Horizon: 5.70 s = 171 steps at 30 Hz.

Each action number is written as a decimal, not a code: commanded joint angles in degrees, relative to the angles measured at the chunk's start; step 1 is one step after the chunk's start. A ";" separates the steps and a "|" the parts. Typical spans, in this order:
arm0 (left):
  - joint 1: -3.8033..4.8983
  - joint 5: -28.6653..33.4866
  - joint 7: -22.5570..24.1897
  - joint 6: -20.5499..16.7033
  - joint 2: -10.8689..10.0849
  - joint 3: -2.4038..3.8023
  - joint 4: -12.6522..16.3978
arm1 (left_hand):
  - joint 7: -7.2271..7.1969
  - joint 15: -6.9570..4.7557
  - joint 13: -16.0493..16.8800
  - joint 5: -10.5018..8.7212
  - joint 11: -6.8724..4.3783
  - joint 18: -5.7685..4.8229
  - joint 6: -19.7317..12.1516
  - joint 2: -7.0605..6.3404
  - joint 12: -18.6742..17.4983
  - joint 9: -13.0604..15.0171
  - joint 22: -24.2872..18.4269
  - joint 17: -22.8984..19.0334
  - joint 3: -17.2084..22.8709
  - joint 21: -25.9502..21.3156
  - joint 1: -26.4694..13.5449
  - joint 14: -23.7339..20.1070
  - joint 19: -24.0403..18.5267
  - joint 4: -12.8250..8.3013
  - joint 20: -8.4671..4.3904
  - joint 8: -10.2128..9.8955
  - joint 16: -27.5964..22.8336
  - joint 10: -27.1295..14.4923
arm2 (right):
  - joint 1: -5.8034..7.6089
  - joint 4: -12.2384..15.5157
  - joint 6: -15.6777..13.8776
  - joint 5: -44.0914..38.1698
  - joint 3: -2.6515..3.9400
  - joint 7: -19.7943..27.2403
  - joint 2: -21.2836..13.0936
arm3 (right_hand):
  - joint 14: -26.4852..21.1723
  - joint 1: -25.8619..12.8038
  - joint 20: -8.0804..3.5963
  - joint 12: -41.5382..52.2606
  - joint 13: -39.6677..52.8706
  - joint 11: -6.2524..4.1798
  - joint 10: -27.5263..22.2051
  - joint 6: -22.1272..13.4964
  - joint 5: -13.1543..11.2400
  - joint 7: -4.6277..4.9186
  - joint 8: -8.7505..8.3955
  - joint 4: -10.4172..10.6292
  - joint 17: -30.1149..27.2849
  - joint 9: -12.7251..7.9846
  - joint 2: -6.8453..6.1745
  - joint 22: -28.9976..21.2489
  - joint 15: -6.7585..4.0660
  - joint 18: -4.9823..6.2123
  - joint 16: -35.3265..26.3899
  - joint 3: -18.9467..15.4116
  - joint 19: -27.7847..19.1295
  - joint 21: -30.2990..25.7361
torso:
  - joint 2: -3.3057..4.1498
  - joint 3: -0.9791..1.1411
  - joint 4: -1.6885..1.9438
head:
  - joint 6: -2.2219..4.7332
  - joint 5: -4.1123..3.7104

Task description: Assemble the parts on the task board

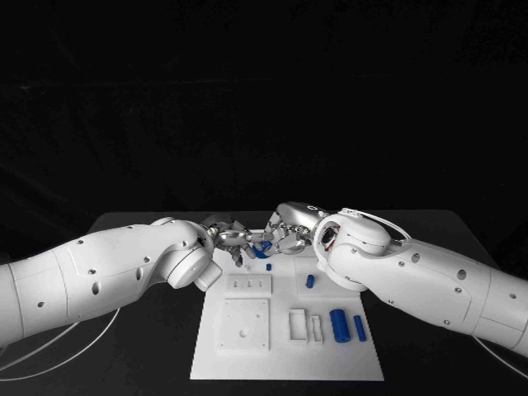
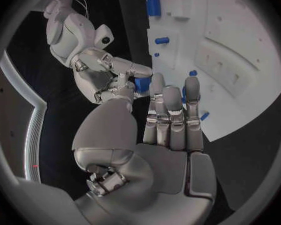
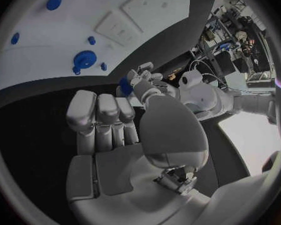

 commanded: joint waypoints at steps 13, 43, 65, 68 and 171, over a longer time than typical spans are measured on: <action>-0.10 2.11 1.61 0.58 0.04 0.05 0.33 | -0.30 0.18 -1.00 8.49 0.10 -0.64 -1.66 7.80 -1.65 -1.10 0.16 -0.48 1.29 -0.81 3.89 -0.69 -0.24 -8.94 0.19 -0.39 -0.89 -0.73 | 0.02 -0.14 1.27 -0.40 -0.01 -0.16 0.16 | -0.13 0.12 -0.07 -0.28 -0.05 -0.35 -0.16 2.95 0.57 -0.80 0.19 -0.05 0.00 0.10 0.24 7.39 -0.38 -0.52 -0.14 -0.17 0.90 0.07 | 0.01 -0.02 -0.04 | -0.02 -0.03; -0.12 2.26 0.37 3.64 0.50 0.05 0.56 | 0.70 0.99 -4.33 7.35 1.09 -0.48 -2.63 7.14 -5.08 -7.05 -0.27 -0.93 -1.35 -2.79 2.37 -1.37 -0.38 -8.86 1.00 -0.36 -2.38 -1.49 | 0.02 0.11 0.41 -0.45 0.00 -0.14 0.23 | -0.13 0.02 -0.09 -0.27 -0.02 -0.50 -0.16 3.36 1.93 -0.89 0.22 -0.26 0.01 0.35 0.32 7.42 -0.40 -0.48 -0.17 -0.25 0.96 0.20 | 0.08 0.02 -0.07 | 0.03 0.37; -0.41 2.34 1.20 2.73 0.27 0.06 0.34 | 0.17 0.70 -3.90 9.48 0.75 -0.47 -2.67 9.79 -4.12 -2.16 0.72 -0.49 4.59 -2.46 3.05 -1.18 -0.28 -11.20 0.71 -0.04 -1.45 -1.24 | 0.01 -0.17 1.48 -0.36 0.00 -0.18 -0.04 | -0.14 0.02 -0.08 -0.32 -0.03 -0.50 -0.18 3.35 2.02 -0.88 0.21 -0.37 0.00 0.40 0.31 7.44 -0.40 -0.49 -0.18 -0.29 0.97 0.29 | 0.04 -0.04 0.00 | 0.00 0.11; -0.42 2.35 1.21 2.68 0.22 0.06 0.33 | -0.06 0.56 -3.69 9.50 0.60 -0.50 -2.43 9.62 -3.69 0.85 0.93 -0.32 5.65 -2.34 3.09 -1.07 -0.22 -12.24 0.58 0.15 -1.12 -1.09 | 0.01 -0.23 1.58 -0.38 0.00 -0.24 -0.06 | -0.14 0.02 -0.08 -0.32 -0.03 -0.50 -0.18 3.35 2.02 -0.88 0.21 -0.37 0.00 0.40 0.31 7.44 -0.40 -0.49 -0.18 -0.29 0.97 0.29 | -0.01 -0.03 0.06 | -0.03 0.13; -4.06 -24.71 -16.29 12.85 7.06 -1.98 -9.45 | -1.27 -1.10 0.24 11.79 -0.95 -1.20 2.12 7.99 -0.64 10.73 31.75 3.23 22.58 -25.58 -3.66 1.63 11.81 -18.95 -1.11 -0.28 2.85 2.60 | -0.90 3.29 -13.70 24.78 8.59 1.31 -12.35 | -0.69 -1.92 1.62 -12.07 -17.12 1.63 -7.23 -13.86 10.36 2.74 0.05 14.26 -5.18 -1.10 -3.09 5.31 1.26 1.34 -8.75 -14.32 1.32 -13.71 | -0.72 1.17 -1.22 | -4.58 1.85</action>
